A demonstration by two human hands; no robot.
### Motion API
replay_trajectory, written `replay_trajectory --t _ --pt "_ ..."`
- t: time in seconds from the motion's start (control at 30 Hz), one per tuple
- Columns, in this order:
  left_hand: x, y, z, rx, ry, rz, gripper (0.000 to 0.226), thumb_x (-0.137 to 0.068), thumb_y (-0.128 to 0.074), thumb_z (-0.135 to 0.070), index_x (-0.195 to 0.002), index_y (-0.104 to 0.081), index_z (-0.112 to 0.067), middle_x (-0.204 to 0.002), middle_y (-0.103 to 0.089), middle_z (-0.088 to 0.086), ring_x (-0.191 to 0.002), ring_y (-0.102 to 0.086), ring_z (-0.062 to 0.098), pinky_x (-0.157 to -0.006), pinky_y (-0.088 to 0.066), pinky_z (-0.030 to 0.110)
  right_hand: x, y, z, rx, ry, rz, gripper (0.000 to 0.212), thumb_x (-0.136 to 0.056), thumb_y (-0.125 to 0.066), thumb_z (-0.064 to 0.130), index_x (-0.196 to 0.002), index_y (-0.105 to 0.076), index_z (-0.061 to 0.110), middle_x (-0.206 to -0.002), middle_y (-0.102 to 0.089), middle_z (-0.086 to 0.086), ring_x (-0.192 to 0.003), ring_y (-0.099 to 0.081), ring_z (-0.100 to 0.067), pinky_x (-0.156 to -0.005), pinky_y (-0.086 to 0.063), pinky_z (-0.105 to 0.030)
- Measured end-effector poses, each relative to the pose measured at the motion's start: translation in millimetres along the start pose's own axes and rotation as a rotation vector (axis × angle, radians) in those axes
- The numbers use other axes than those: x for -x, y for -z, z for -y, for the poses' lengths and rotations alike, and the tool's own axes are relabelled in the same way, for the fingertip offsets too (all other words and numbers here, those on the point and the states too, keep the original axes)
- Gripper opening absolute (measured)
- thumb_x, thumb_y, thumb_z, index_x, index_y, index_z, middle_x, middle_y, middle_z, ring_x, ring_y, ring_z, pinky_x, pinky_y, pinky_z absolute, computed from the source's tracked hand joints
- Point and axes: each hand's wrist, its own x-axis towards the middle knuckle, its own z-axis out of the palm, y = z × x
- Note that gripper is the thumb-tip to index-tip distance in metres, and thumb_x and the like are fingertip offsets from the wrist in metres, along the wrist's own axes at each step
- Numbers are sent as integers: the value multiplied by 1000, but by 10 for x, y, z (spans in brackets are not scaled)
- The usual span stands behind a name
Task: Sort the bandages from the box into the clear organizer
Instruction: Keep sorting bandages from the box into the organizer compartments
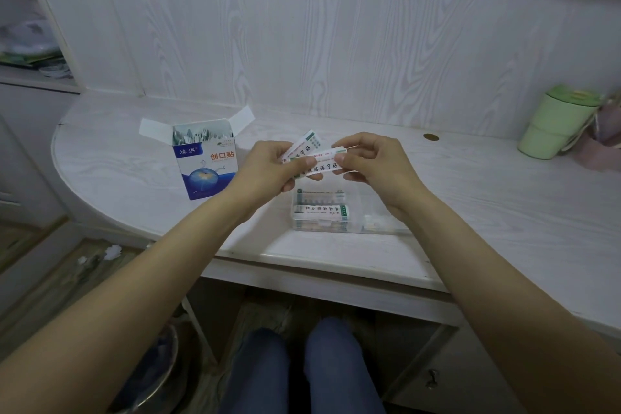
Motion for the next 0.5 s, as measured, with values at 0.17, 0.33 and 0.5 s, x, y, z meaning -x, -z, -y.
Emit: replay_trajectory --t 0.17,0.33,0.5 --pt "-60 48 49 -33 11 -42 8 -91 -62 -15 -84 -65 -15 -56 -60 -9 -38 -39 0 -39 -32 11 -56 -1 -18 -25 -35 -62 18 -81 -69 -3 -99 -67 1 -82 -71 -13 -63 -70 -13 -63 -55 -16" --pt "-163 119 107 54 -29 -239 10 -89 -63 -12 -80 -62 -15 -65 -62 -3 -39 -39 2 -41 -33 14 -152 28 -102 125 -45 -126 17 -81 -68 -6 -95 -68 5 -77 -70 -16 -66 -72 -19 -63 -56 -17" --pt "-203 139 120 74 -23 -272 7 -91 -59 -12 -87 -61 -17 -80 -71 3 -39 -38 1 -41 -34 13 -199 -17 -186 429 -87 -84 12 -83 -65 -5 -85 -71 5 -75 -66 -12 -57 -65 -8 -57 -54 -14"
